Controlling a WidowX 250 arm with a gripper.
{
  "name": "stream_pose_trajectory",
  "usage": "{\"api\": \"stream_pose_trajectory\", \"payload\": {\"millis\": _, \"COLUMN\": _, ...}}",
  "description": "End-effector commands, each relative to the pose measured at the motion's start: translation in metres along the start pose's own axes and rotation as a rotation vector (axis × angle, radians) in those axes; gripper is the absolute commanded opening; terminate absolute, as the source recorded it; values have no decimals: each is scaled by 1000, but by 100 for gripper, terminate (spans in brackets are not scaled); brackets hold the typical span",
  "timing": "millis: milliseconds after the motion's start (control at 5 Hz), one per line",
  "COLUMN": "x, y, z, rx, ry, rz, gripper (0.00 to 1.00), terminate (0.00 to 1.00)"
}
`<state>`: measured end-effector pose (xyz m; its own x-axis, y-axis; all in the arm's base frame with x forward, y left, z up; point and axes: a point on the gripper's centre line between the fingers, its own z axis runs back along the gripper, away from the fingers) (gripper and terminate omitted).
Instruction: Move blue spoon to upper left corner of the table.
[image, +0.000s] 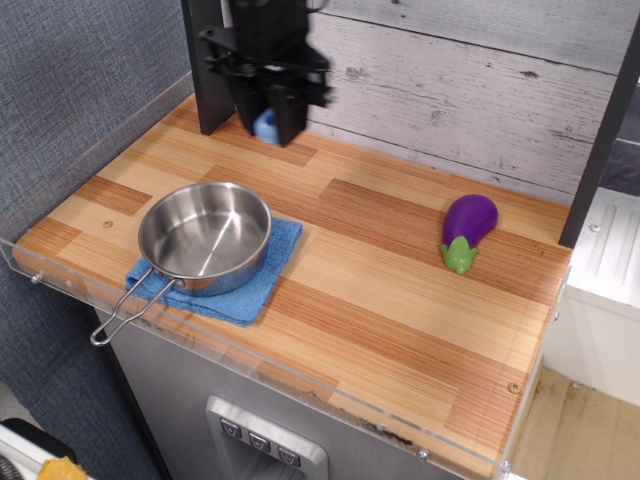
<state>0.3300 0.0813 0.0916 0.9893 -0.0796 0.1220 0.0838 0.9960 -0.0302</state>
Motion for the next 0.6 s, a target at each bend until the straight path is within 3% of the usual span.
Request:
{"api": "stream_pose_trajectory", "payload": {"millis": 0, "x": 7, "y": 82, "z": -29, "rx": 32, "ry": 48, "rz": 40, "gripper": 0, "terminate": 0}}
{"api": "stream_pose_trajectory", "payload": {"millis": 200, "x": 1, "y": 96, "z": -38, "rx": 52, "ry": 71, "rz": 62, "gripper": 0, "terminate": 0}}
{"api": "stream_pose_trajectory", "payload": {"millis": 400, "x": -1, "y": 98, "z": -47, "rx": 27, "ry": 78, "rz": 67, "gripper": 0, "terminate": 0}}
